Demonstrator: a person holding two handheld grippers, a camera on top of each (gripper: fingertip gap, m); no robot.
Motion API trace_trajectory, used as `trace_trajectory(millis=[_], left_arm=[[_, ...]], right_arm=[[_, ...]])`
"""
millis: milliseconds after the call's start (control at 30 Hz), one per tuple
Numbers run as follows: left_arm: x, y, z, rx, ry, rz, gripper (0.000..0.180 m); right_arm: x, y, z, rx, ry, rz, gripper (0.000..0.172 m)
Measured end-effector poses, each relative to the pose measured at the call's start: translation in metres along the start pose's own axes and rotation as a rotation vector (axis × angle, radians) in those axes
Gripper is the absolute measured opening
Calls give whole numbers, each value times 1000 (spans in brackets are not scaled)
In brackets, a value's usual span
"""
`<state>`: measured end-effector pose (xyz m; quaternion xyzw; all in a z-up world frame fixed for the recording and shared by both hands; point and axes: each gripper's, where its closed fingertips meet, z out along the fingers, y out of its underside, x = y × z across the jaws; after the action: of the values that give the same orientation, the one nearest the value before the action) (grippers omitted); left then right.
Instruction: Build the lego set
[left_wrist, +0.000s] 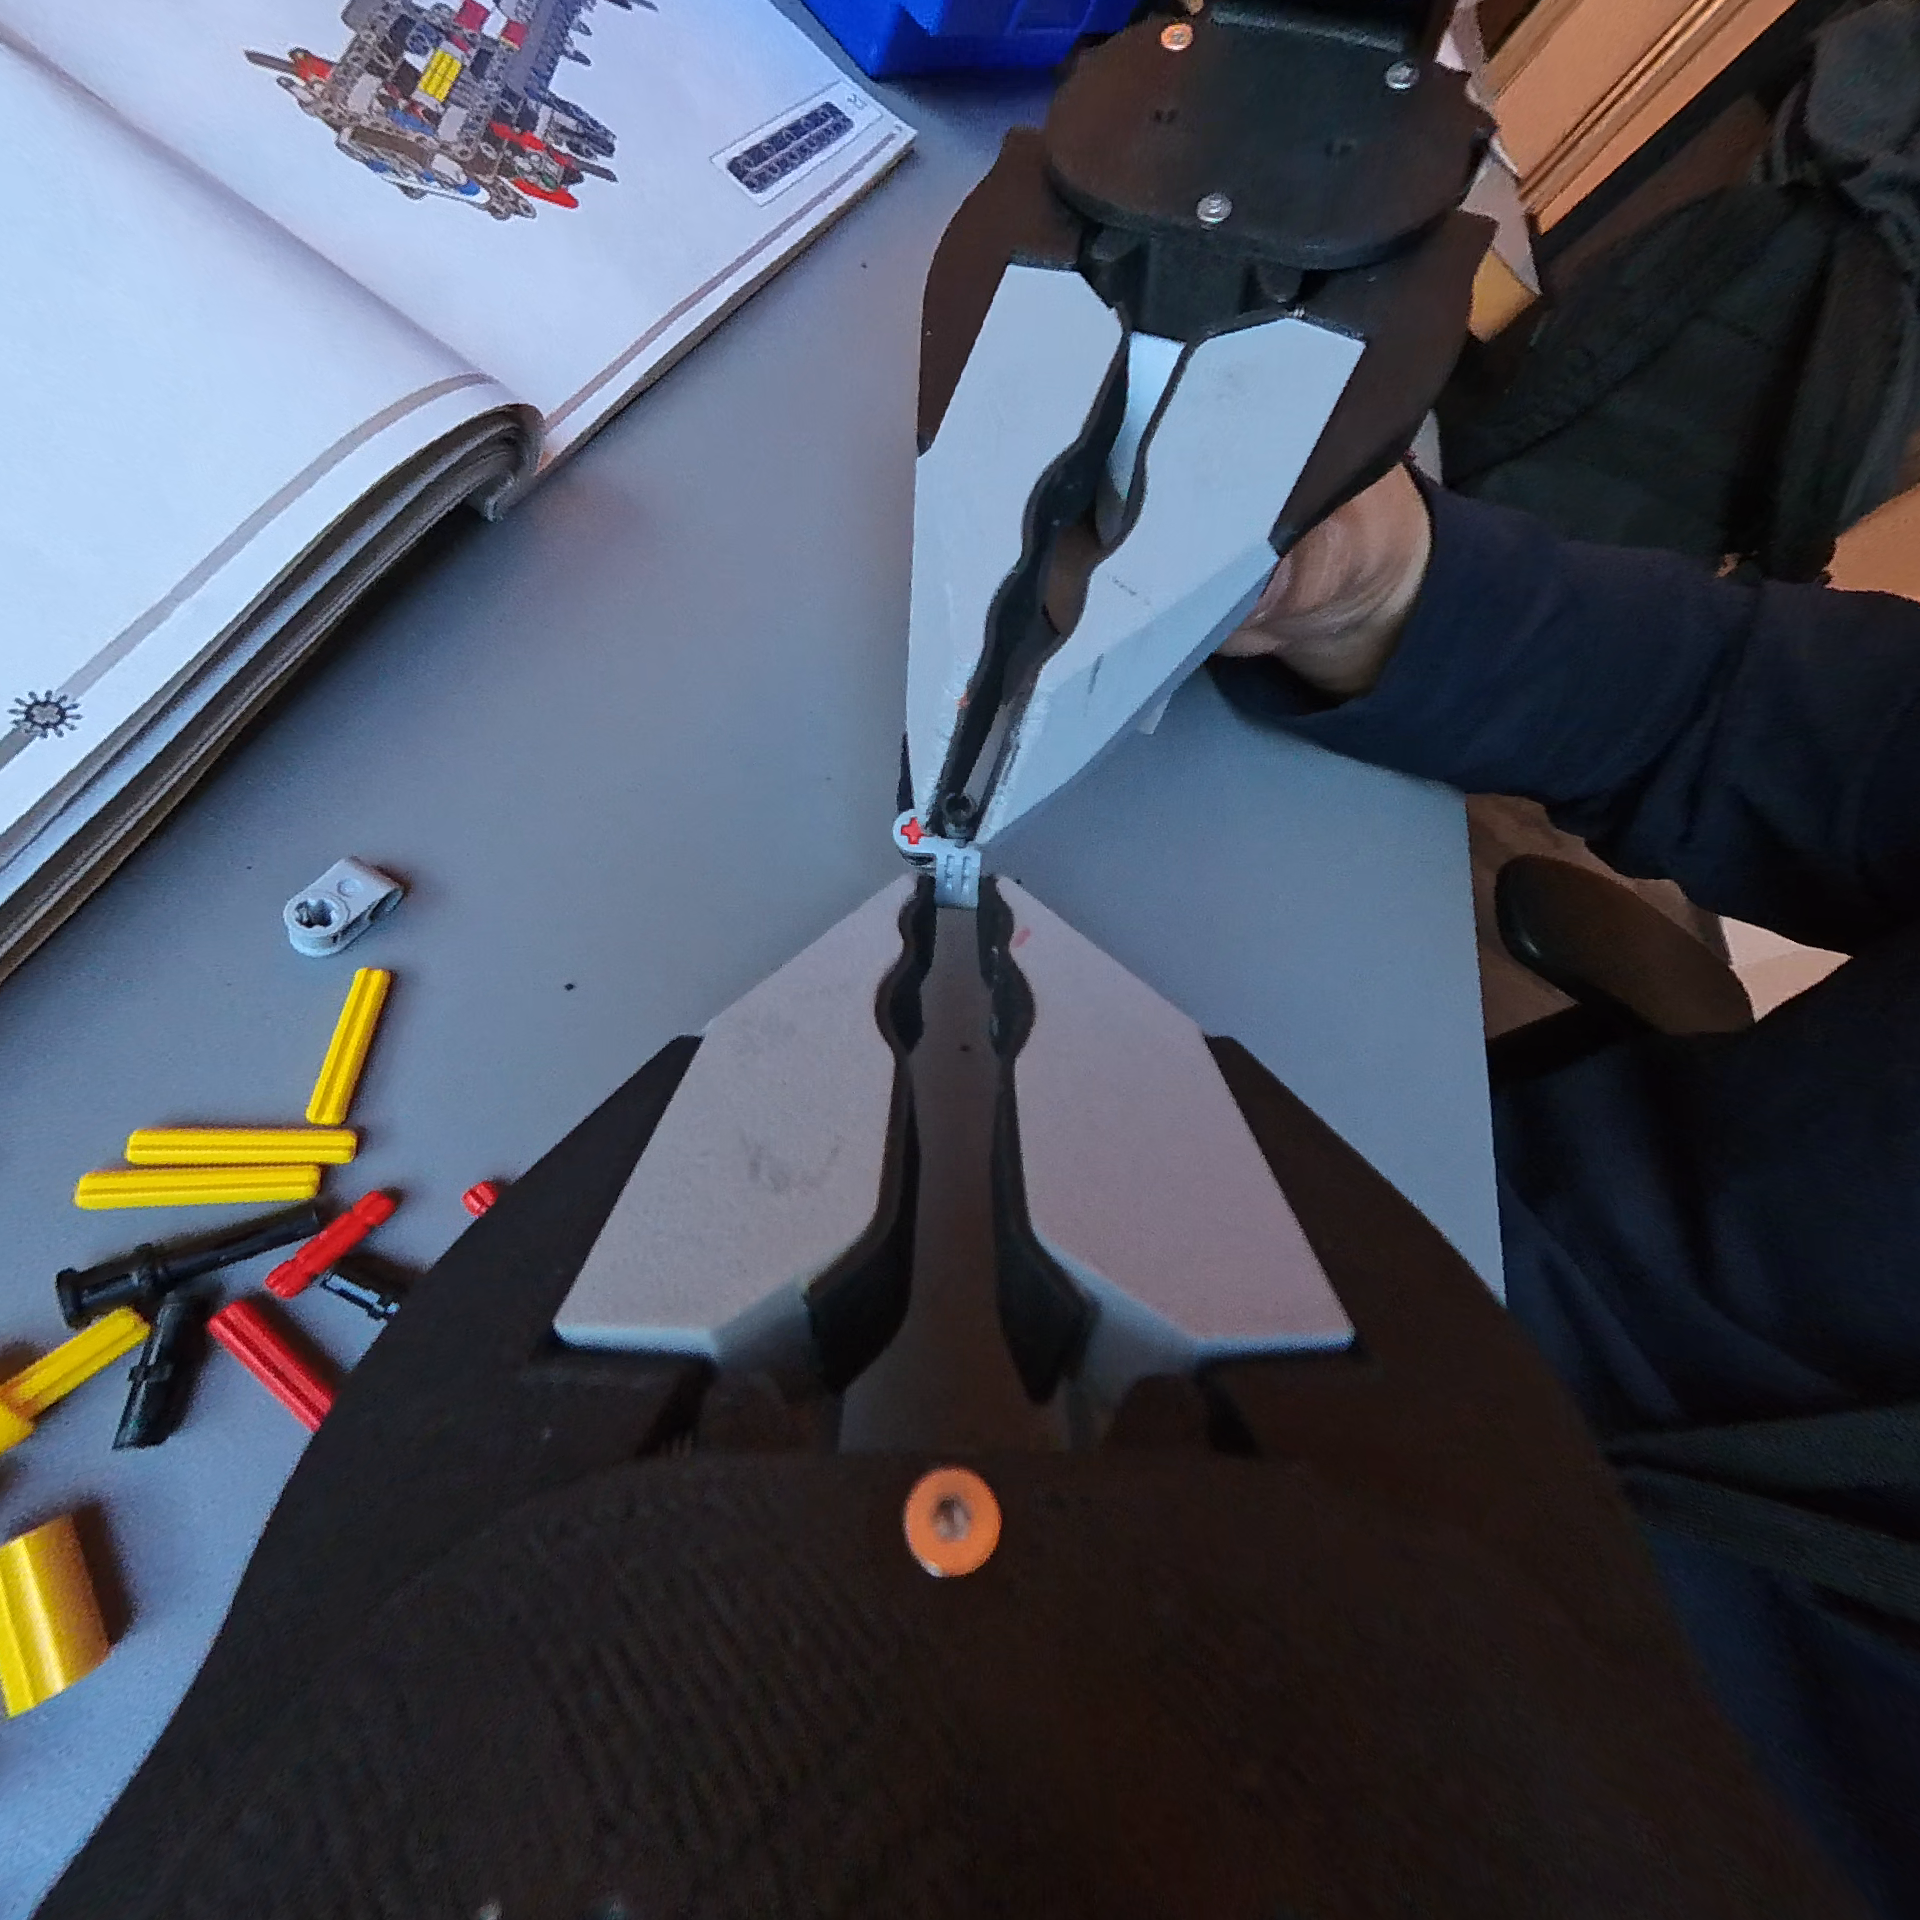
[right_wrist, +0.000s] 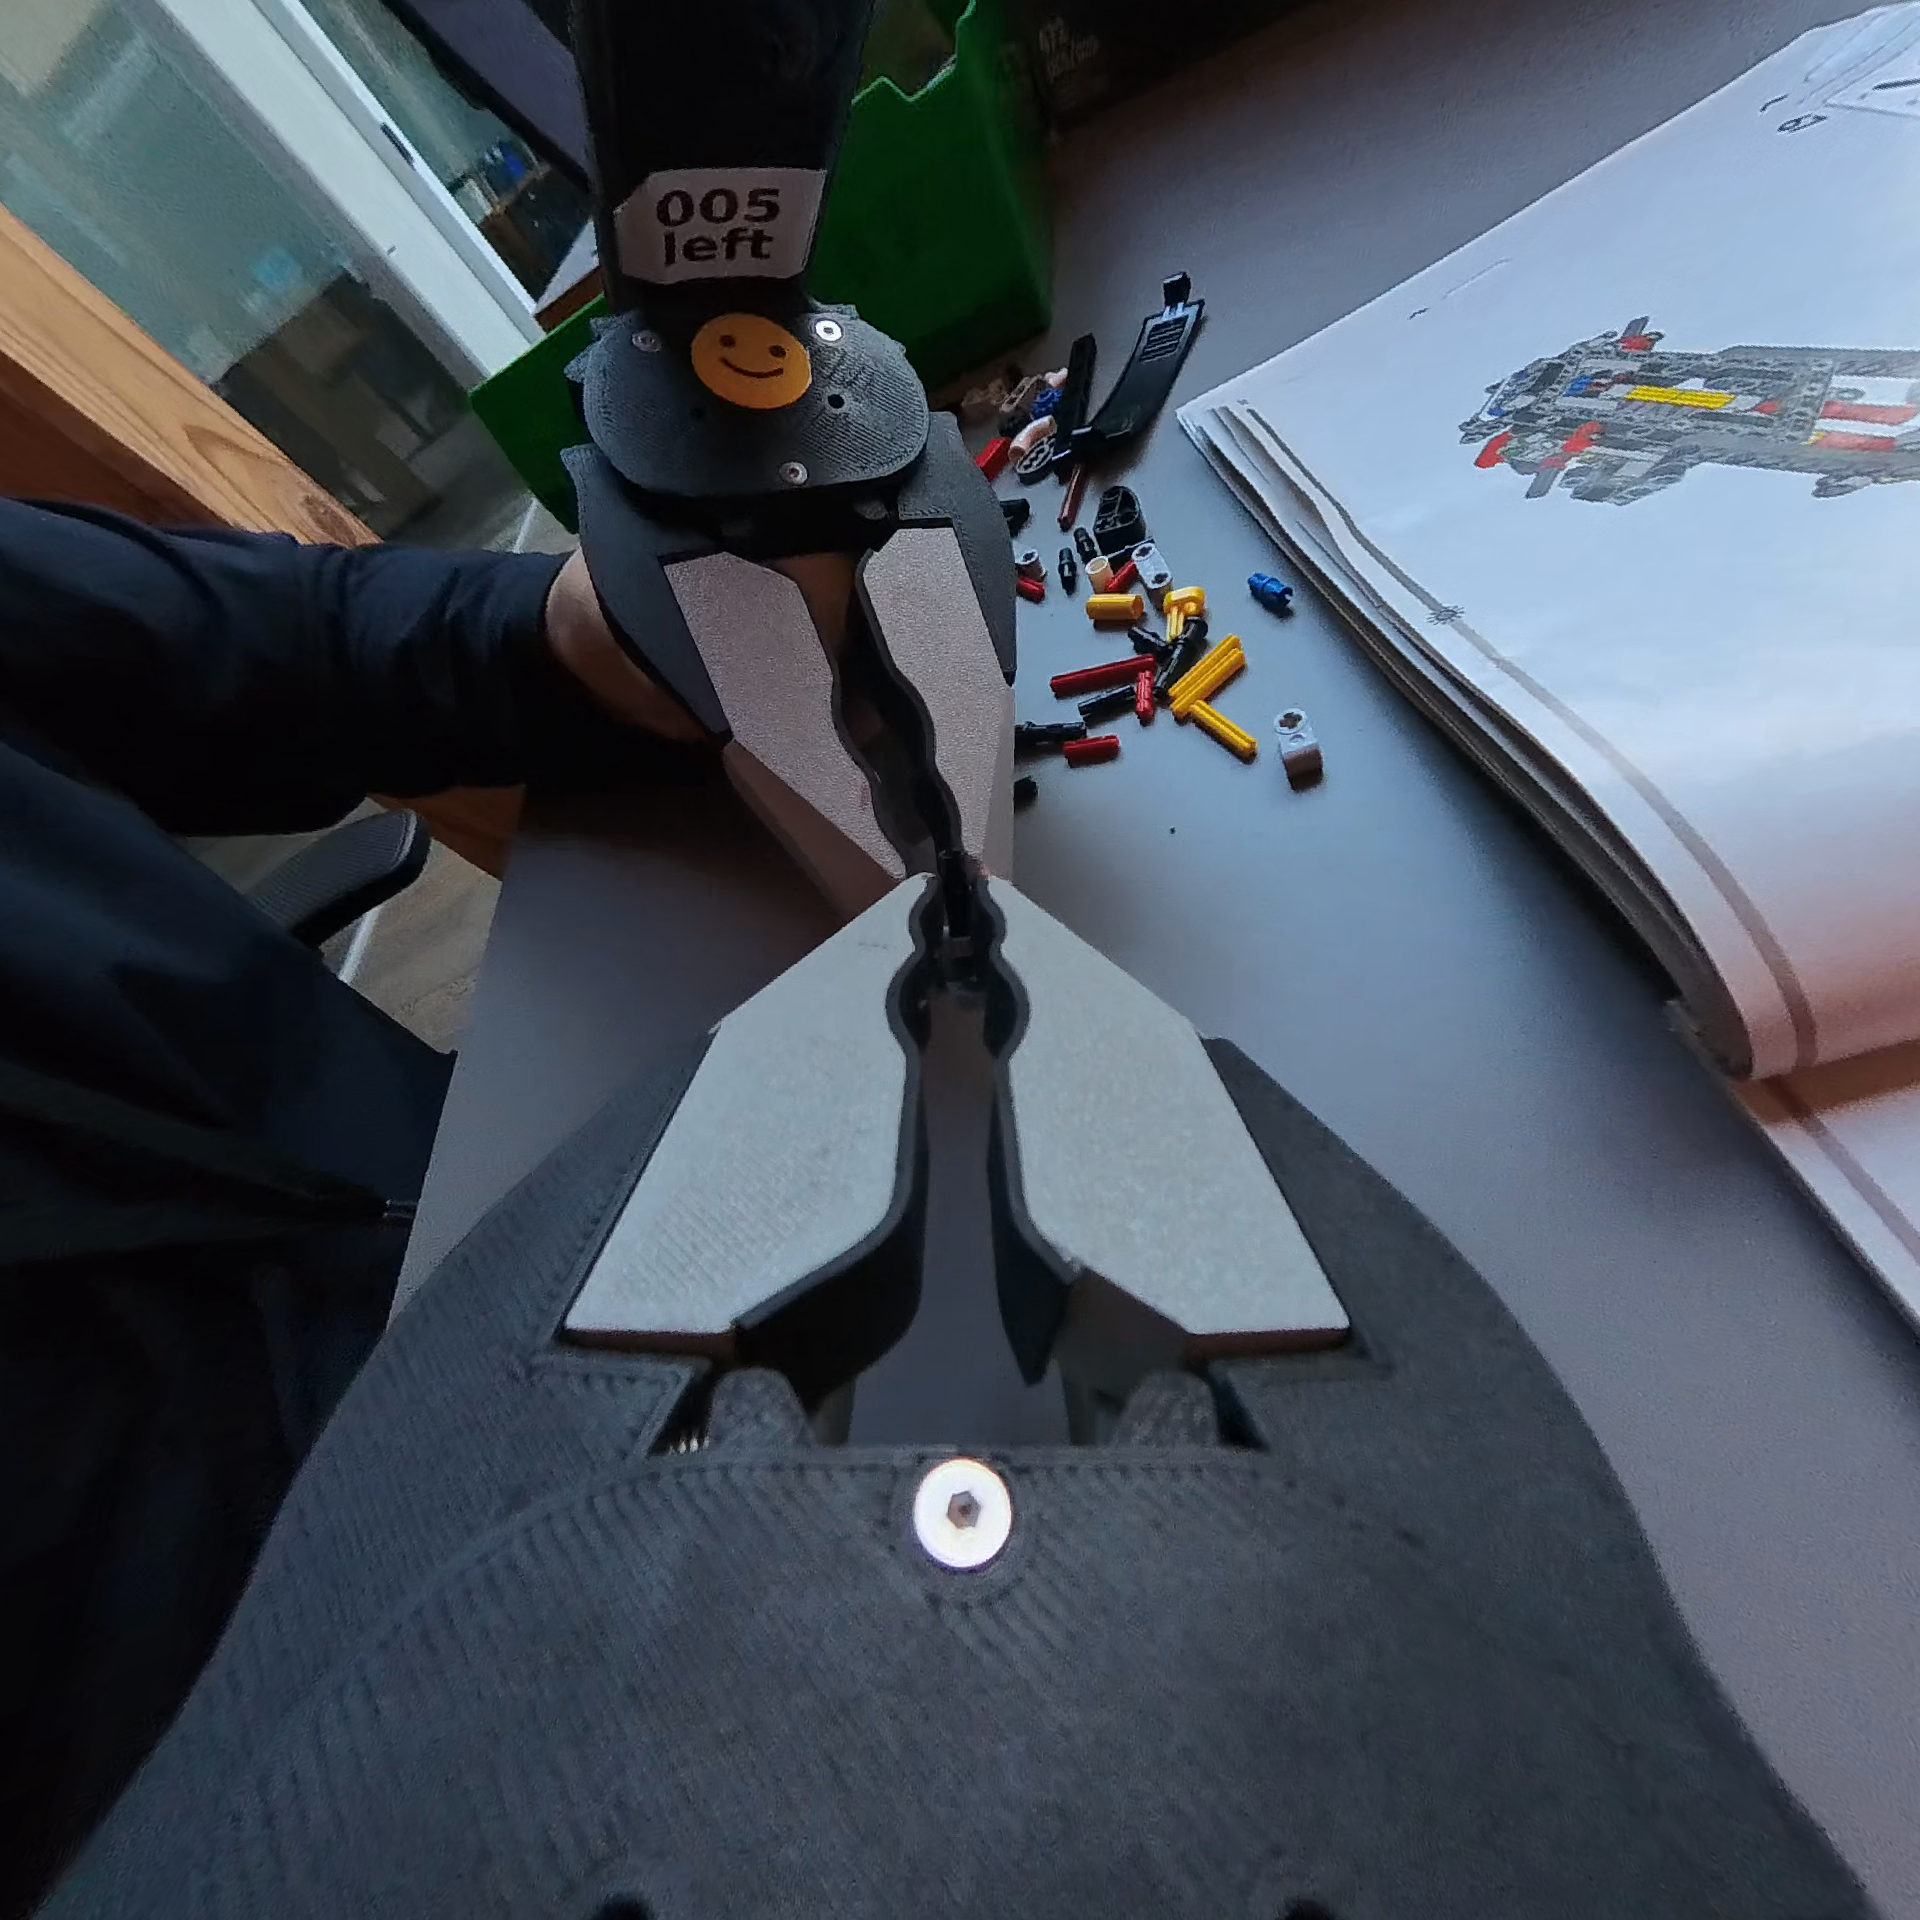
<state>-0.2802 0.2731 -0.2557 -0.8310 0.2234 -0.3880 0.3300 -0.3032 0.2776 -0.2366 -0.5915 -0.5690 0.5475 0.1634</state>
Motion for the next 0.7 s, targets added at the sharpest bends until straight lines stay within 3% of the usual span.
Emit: trace_trajectory(millis=[233,333,700], left_arm=[[-2,4,2,-28,-25,4,6],[-2,3,3,-22,-25,4,6],[-2,1,2,-4,11,-62,7]], right_arm=[[8,9,-1,-75,79,-88,11],[3,8,-1,-72,58,-111,0],[5,8,1,-60,45,-35,0]])
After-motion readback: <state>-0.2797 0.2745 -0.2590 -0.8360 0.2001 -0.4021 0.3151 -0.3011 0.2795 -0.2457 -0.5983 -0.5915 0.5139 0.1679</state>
